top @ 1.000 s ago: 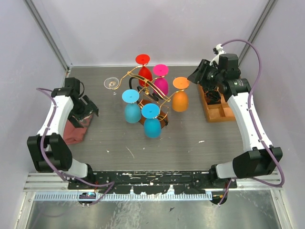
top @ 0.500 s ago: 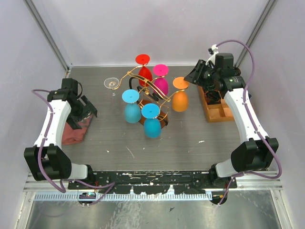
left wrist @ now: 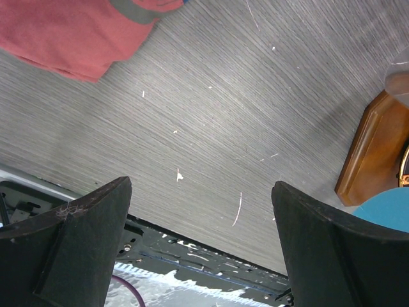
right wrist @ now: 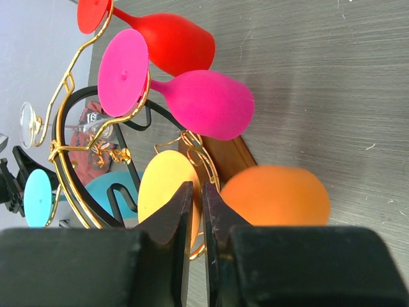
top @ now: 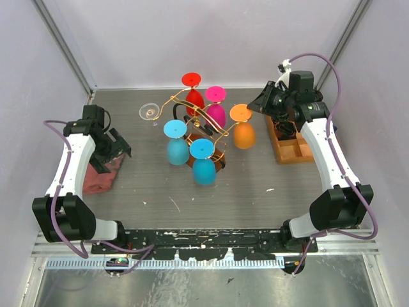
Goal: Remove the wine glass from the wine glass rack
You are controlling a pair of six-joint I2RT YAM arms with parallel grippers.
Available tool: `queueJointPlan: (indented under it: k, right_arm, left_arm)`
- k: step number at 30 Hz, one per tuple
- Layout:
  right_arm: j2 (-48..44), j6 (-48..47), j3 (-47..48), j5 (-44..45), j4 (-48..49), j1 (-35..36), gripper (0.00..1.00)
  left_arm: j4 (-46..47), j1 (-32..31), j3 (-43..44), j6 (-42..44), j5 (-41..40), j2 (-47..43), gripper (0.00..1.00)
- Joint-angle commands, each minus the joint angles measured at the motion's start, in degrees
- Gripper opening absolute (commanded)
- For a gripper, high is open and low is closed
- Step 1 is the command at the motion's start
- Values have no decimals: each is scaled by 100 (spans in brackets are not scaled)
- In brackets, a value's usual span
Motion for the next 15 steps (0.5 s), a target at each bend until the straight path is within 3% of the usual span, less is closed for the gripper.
queueJointPlan:
  k: [1, 8, 11, 15]
  right_arm:
    - [-111, -130, 57, -214, 219, -10, 14]
    - [-144, -104, 66, -635, 219, -14, 15]
    - [-150, -121, 57, -709, 204, -15, 2]
    - [-220, -73, 52, -603, 229, -43, 1]
  left_arm:
    - [-2, -17, 53, 71, 63, -45, 98]
    - [25, -17, -34, 36, 171, -30, 98]
    - [21, -17, -52, 34, 175, -49, 98]
    - [9, -12, -32, 33, 200, -66, 98]
